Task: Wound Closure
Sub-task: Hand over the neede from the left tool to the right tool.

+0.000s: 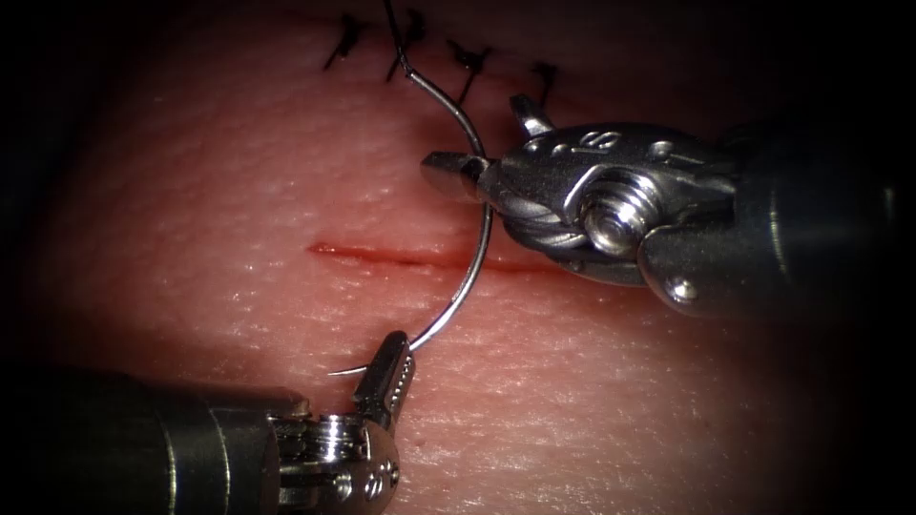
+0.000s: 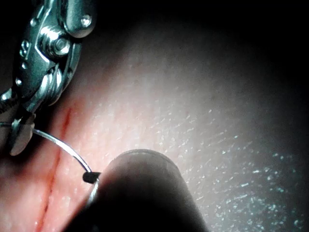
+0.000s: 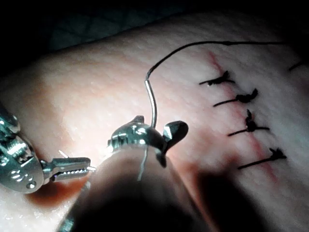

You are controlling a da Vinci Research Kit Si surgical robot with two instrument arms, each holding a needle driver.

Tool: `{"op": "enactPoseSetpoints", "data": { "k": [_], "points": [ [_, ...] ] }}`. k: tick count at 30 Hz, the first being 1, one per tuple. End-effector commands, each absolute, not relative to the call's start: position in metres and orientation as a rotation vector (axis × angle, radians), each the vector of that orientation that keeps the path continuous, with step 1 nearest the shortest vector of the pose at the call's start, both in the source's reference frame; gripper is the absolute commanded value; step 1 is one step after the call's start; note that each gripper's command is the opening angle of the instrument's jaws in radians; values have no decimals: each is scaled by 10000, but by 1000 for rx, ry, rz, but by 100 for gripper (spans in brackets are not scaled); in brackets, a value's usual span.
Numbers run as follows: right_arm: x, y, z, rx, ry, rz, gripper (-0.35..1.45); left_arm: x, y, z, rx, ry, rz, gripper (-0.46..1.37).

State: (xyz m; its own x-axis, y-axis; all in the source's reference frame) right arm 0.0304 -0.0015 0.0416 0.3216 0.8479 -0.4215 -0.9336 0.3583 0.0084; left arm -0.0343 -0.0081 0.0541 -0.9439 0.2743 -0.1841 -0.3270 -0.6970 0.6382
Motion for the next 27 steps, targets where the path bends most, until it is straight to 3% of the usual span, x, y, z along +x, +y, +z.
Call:
{"op": "enactPoseSetpoints", "data": {
  "k": [1, 9, 11, 12, 13, 14, 15, 23, 25, 27],
  "points": [
    [305, -16, 416, -251, 387, 1183, 122, -342, -81, 540, -108, 1003, 2626, -35],
    [311, -19, 420, -260, 382, 1178, 114, -345, -82, 539, -112, 1002, 2626, -35],
    [312, -20, 420, -261, 381, 1179, 96, -346, -82, 539, -111, 1002, 2626, -35],
    [312, -20, 419, -261, 381, 1180, 82, -346, -82, 539, -111, 1002, 2626, -35],
    [313, -20, 419, -256, 386, 1178, 48, -345, -82, 539, -113, 1005, 2624, -35],
    [313, -21, 418, -251, 391, 1177, -18, -345, -82, 539, -113, 1005, 2624, -35],
    [313, -22, 418, -248, 394, 1170, -35, -345, -82, 539, -113, 1005, 2624, -35],
    [309, -21, 417, -239, 394, 1165, -35, -344, -79, 539, -113, 1006, 2629, -35],
    [308, -22, 417, -237, 396, 1158, -35, -343, -77, 540, -114, 1004, 2631, -9],
    [307, -22, 417, -234, 399, 1156, -35, -341, -74, 540, -109, 1001, 2632, 51]
  ]
}}
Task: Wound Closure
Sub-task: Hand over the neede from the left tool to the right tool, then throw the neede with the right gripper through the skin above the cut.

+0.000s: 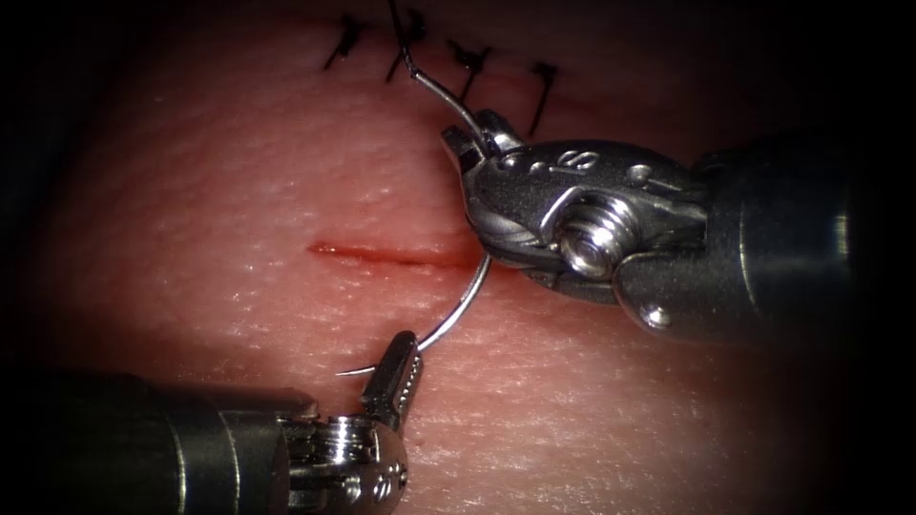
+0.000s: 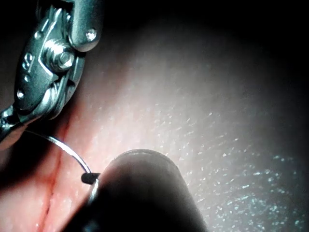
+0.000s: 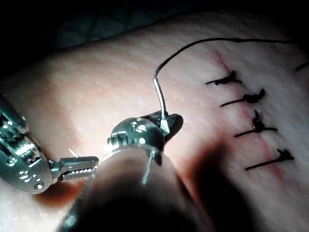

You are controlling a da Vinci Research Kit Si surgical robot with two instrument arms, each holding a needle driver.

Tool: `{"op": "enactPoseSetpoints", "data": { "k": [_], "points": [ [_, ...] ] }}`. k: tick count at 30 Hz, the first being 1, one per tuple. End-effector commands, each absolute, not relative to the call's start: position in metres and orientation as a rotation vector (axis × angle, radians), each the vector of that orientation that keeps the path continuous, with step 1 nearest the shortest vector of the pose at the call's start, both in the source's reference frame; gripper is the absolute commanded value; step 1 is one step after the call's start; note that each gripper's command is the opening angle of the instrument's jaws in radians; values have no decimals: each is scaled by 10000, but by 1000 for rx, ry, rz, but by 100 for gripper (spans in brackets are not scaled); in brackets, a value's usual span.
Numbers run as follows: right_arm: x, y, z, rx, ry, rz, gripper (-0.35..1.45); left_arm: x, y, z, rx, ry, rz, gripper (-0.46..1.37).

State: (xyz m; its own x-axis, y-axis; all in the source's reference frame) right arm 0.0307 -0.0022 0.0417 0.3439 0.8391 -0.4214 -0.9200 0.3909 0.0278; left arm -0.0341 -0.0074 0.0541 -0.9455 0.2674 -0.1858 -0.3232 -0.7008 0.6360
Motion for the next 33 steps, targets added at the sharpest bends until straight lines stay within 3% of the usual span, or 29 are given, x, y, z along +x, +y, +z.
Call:
{"op": "enactPoseSetpoints", "data": {
  "k": [1, 4, 9, 12, 14, 15, 19, 22, 33],
  "points": [
    [306, -22, 416, -233, 400, 1155, -35, -340, -73, 540, -77, 1001, 2631, 74],
    [304, -22, 416, -230, 399, 1153, -35, -337, -70, 541, -29, 995, 2601, 105],
    [300, -20, 417, -229, 445, 1142, -35, -333, -72, 539, -72, 974, 2528, 124],
    [297, -18, 418, -224, 496, 1128, -35, -333, -74, 536, -194, 956, 2511, 121],
    [294, -17, 418, -208, 528, 1115, -35, -332, -75, 533, -363, 904, 2477, 103],
    [291, -17, 419, -180, 567, 1096, -35, -330, -76, 531, -550, 836, 2445, 85],
    [277, -16, 422, -152, 649, 1000, -35, -324, -77, 520, -912, 635, 2333, 99],
    [263, -16, 426, -126, 732, 920, -35, -314, -77, 509, -981, 526, 2241, 82],
    [239, -18, 431, -98, 1030, 752, -35, -280, -59, 476, -1321, 8, 1961, 89]
  ]
}}
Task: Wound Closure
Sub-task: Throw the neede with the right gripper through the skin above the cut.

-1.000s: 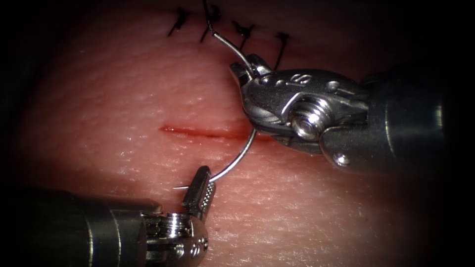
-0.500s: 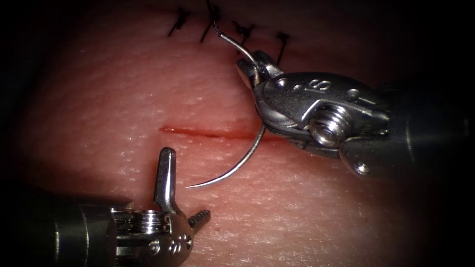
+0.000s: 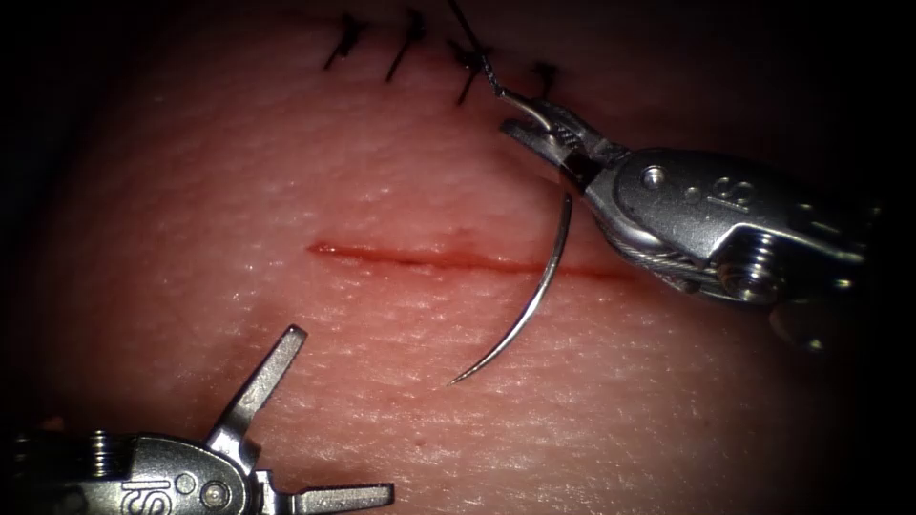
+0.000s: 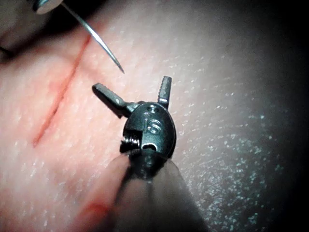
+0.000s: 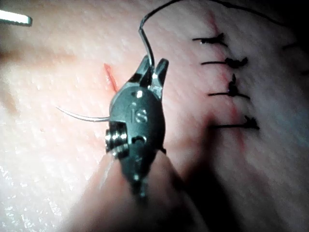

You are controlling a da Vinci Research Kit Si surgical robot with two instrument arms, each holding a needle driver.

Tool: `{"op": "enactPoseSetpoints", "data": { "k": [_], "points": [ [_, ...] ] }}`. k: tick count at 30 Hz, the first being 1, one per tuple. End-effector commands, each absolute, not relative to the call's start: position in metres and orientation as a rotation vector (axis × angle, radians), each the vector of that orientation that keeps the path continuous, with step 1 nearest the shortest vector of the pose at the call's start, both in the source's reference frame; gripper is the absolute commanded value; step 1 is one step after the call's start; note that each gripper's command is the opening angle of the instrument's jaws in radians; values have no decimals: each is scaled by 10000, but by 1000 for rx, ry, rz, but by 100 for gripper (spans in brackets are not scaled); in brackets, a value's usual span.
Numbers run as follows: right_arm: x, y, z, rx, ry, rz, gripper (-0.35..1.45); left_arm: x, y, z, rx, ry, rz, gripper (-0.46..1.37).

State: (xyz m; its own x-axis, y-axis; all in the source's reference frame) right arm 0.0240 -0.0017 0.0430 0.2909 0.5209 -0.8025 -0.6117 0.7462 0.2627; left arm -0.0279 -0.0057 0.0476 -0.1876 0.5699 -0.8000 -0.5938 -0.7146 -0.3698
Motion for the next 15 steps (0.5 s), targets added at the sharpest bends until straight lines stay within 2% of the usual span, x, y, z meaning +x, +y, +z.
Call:
{"op": "enactPoseSetpoints", "data": {
  "k": [1, 5, 7, 8, 10, 15],
  "points": [
    [240, -18, 431, -91, 1042, 740, -35, -278, -56, 475, -1339, -23, 1949, 90],
    [241, -19, 428, -51, 1119, 707, -35, -269, -42, 476, -1419, -154, 1902, 99],
    [240, -18, 428, -41, 1147, 697, -35, -267, -37, 477, -1433, -180, 1900, 97],
    [239, -18, 428, -25, 1172, 684, -35, -266, -33, 479, -1431, -200, 1903, 92],
    [236, -18, 429, 0, 1197, 667, -35, -265, -23, 483, -1384, -210, 1923, 69],
    [235, -17, 429, 70, 1301, 620, -35, -267, -9, 493, -1344, -277, 1951, 64]
  ]
}}
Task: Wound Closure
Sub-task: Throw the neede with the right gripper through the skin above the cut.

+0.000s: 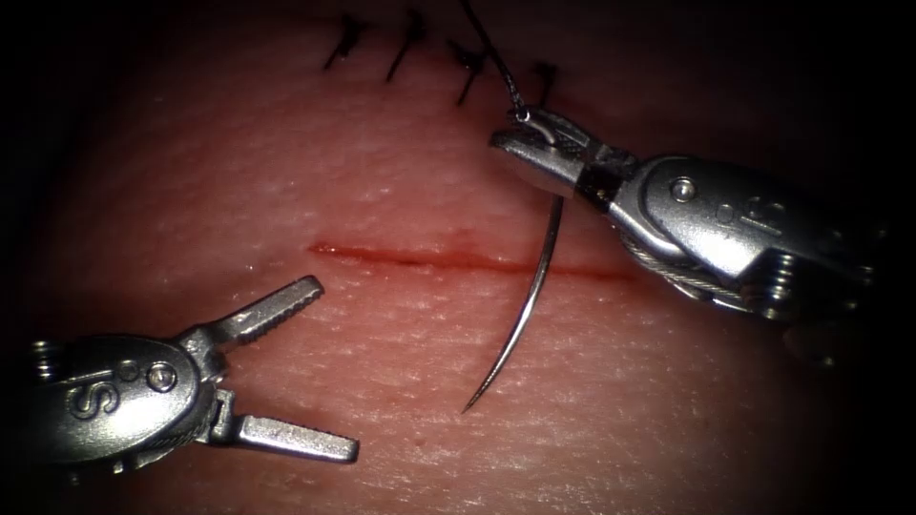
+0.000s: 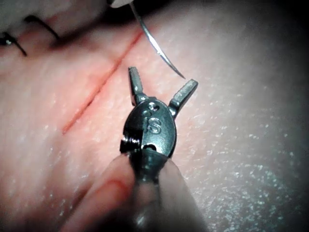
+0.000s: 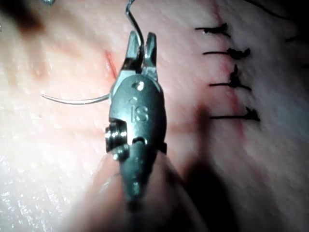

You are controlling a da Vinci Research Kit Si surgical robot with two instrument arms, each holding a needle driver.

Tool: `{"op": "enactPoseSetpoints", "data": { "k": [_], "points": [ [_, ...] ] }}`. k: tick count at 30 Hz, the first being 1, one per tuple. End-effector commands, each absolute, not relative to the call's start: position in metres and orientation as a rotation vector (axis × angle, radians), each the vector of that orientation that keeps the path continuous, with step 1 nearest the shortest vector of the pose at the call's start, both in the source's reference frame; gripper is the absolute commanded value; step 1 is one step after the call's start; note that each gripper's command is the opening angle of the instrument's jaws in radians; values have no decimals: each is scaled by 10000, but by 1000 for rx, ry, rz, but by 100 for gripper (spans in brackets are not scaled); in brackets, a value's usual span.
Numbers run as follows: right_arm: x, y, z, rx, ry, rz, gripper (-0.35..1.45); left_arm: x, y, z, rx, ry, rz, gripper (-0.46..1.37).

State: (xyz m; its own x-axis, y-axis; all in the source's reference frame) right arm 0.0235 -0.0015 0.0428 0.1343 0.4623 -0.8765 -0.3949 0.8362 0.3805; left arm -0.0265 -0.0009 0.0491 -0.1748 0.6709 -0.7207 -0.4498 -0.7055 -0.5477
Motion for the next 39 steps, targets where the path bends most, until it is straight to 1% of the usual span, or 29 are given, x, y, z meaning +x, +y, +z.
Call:
{"op": "enactPoseSetpoints", "data": {
  "k": [1, 4, 7, 11, 14, 23, 35, 37, 39],
  "points": [
    [235, -16, 429, 89, 1320, 608, -35, -267, -7, 495, -1346, -286, 1945, 62],
    [233, -15, 429, 156, 1366, 575, -35, -269, 2, 502, -1356, -307, 1931, 53],
    [230, -15, 429, 156, 1376, 551, -35, -270, 11, 510, -1369, -321, 1929, 45],
    [230, -19, 429, 139, 1395, 536, -35, -269, 19, 518, -1398, -312, 1957, 44],
    [229, -23, 429, 117, 1412, 547, -35, -268, 24, 525, -1410, -320, 1991, 46],
    [218, -47, 420, 29, 1374, 579, -35, -265, 41, 531, -1410, -367, 2096, 52],
    [202, -57, 408, -50, 1312, 620, -35, -252, 27, 537, -1462, -331, 2134, 55],
    [203, -55, 408, -53, 1307, 622, -35, -249, 22, 541, -1458, -312, 2143, 59],
    [203, -54, 407, -55, 1304, 625, -35, -246, 20, 543, -1457, -303, 2147, 69]
  ]
}}
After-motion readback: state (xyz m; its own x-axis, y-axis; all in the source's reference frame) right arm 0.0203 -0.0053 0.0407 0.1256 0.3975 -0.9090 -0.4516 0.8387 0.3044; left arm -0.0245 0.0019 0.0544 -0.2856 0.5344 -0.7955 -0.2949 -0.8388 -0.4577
